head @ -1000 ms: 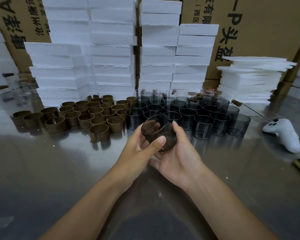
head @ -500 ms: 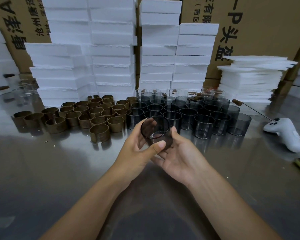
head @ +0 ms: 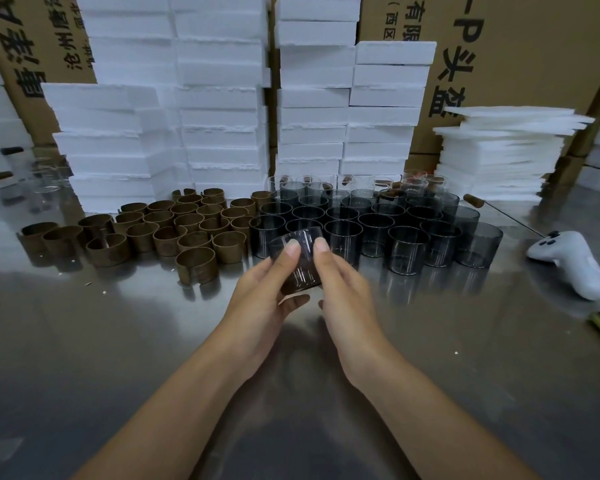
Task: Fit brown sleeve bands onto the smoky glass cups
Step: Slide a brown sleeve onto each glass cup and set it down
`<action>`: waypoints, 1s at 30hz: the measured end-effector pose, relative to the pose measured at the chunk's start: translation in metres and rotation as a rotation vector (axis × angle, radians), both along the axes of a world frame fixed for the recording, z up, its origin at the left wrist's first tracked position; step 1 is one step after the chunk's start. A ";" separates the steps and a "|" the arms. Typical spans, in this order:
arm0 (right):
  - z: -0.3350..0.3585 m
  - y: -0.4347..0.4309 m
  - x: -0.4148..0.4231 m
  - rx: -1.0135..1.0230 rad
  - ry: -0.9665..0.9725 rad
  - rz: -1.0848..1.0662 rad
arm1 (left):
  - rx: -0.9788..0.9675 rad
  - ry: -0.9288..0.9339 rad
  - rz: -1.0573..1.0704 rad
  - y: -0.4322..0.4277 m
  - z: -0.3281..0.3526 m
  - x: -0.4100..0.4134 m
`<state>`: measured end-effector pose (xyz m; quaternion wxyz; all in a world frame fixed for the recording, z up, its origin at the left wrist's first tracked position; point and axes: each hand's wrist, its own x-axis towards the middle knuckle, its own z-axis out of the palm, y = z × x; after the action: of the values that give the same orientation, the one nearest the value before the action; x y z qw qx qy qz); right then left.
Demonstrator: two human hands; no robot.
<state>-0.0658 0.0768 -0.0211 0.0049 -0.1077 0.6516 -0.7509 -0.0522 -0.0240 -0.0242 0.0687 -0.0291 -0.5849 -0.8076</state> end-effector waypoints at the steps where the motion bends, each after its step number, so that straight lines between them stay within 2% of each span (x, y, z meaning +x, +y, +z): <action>1: 0.000 0.000 0.000 -0.023 0.031 0.002 | 0.024 -0.007 -0.015 0.000 0.000 -0.001; 5: -0.001 0.001 -0.003 -0.069 0.081 0.053 | 0.043 -0.004 -0.116 -0.001 0.000 -0.001; 11: -0.005 0.002 -0.005 0.012 0.119 0.012 | 0.106 -0.015 -0.103 -0.005 -0.003 -0.003; 17: -0.005 0.001 -0.003 -0.001 0.148 -0.025 | 0.191 -0.040 -0.048 -0.006 -0.004 -0.005; 24: 0.006 0.007 0.000 -0.230 -0.010 0.047 | 0.209 -0.010 -0.065 -0.008 -0.004 -0.005; 30: 0.006 0.009 -0.001 -0.249 -0.041 0.085 | 0.176 0.008 -0.070 -0.009 -0.003 -0.004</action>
<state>-0.0666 0.0857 -0.0155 0.0365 -0.1197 0.5477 -0.8272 -0.0564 -0.0330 -0.0277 0.0452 -0.0466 -0.5100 -0.8577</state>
